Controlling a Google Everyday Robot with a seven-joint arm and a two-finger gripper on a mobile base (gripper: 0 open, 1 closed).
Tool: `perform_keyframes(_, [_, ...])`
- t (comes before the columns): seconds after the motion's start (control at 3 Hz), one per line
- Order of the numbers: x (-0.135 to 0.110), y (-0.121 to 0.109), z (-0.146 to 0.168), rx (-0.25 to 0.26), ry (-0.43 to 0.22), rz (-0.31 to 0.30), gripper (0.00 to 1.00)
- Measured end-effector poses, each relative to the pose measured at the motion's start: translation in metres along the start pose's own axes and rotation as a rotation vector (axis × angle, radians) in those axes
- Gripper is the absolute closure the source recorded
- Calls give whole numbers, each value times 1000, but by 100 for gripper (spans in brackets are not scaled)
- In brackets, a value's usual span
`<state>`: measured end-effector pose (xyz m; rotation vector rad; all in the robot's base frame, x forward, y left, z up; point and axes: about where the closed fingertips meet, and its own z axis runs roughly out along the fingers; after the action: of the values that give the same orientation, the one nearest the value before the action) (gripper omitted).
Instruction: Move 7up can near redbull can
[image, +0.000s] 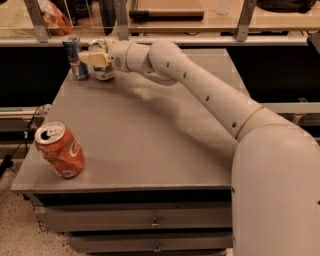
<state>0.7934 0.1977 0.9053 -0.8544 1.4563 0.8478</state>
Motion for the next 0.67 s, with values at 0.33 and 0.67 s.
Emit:
perform_keyframes(0.33, [-1, -7, -6, 4, -6, -11, 0])
perform_keyframes(0.67, [-7, -28, -53, 2, -30, -45, 0])
